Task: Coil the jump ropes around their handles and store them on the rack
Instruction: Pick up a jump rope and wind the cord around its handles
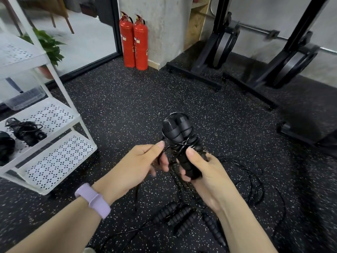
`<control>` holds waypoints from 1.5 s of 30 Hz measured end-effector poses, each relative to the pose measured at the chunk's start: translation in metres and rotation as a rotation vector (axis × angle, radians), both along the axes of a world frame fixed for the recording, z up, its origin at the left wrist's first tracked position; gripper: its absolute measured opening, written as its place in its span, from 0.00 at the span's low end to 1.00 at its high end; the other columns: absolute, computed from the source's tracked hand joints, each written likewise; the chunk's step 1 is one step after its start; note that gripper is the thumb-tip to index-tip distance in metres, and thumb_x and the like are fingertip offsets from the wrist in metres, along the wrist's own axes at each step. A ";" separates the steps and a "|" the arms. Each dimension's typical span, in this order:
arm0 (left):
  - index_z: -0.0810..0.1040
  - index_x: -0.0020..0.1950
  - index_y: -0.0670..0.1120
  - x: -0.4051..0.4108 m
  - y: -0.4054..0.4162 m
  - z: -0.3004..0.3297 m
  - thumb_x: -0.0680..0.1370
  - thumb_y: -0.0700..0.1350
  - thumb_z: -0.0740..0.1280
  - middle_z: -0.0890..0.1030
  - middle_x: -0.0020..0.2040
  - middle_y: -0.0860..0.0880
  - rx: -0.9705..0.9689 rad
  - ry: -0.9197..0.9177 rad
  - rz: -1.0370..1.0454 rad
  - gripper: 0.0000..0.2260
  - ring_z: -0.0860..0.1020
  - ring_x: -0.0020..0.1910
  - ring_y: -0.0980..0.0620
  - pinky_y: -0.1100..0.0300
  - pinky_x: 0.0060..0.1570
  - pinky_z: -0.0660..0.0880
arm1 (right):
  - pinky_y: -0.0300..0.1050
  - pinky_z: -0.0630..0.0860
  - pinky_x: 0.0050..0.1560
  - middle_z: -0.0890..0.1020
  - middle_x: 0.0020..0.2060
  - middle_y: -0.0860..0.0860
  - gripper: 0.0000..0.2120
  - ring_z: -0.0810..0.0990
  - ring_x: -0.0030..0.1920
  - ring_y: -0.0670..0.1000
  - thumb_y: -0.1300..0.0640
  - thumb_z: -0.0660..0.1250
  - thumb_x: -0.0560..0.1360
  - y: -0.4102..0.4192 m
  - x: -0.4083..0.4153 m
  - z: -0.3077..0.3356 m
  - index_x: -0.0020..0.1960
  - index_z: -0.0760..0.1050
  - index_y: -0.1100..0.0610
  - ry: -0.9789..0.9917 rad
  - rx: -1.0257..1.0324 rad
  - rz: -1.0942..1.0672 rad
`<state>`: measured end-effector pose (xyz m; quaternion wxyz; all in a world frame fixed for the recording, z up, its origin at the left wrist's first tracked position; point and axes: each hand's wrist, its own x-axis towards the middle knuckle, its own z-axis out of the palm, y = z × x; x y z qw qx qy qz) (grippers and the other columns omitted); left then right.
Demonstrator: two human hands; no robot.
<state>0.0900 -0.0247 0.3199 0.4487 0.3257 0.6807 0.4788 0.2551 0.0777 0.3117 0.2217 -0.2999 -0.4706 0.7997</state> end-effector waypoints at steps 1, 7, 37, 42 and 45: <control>0.83 0.42 0.45 0.002 0.000 0.000 0.85 0.56 0.58 0.87 0.40 0.49 0.010 0.047 0.014 0.22 0.82 0.40 0.54 0.65 0.44 0.74 | 0.43 0.70 0.33 0.75 0.42 0.58 0.33 0.73 0.35 0.51 0.40 0.85 0.61 0.001 0.000 -0.001 0.54 0.81 0.62 -0.033 0.026 -0.019; 0.82 0.43 0.39 0.008 -0.001 0.002 0.85 0.50 0.61 0.85 0.36 0.43 0.024 -0.078 0.134 0.20 0.86 0.40 0.45 0.63 0.41 0.82 | 0.46 0.75 0.35 0.82 0.37 0.51 0.25 0.78 0.35 0.51 0.35 0.82 0.60 -0.003 -0.005 -0.006 0.45 0.84 0.52 -0.183 0.194 -0.112; 0.82 0.52 0.42 0.013 -0.004 0.005 0.78 0.33 0.70 0.86 0.38 0.47 -0.035 0.172 0.168 0.06 0.85 0.35 0.43 0.43 0.44 0.84 | 0.27 0.75 0.40 0.84 0.48 0.35 0.30 0.83 0.45 0.39 0.45 0.72 0.75 -0.017 -0.012 -0.011 0.71 0.61 0.29 -0.405 0.731 0.066; 0.83 0.52 0.46 0.010 -0.007 0.008 0.76 0.37 0.75 0.86 0.35 0.50 -0.036 0.161 0.189 0.07 0.85 0.33 0.54 0.60 0.36 0.82 | 0.30 0.77 0.42 0.85 0.50 0.36 0.37 0.84 0.48 0.39 0.47 0.78 0.68 -0.011 -0.010 -0.014 0.69 0.62 0.29 -0.419 0.734 0.129; 0.84 0.47 0.50 0.011 -0.008 0.005 0.74 0.44 0.78 0.86 0.36 0.53 -0.054 0.210 0.220 0.05 0.86 0.36 0.48 0.55 0.39 0.84 | 0.26 0.74 0.41 0.84 0.48 0.34 0.29 0.83 0.46 0.37 0.44 0.78 0.70 -0.013 -0.011 -0.016 0.64 0.67 0.28 -0.448 0.727 0.064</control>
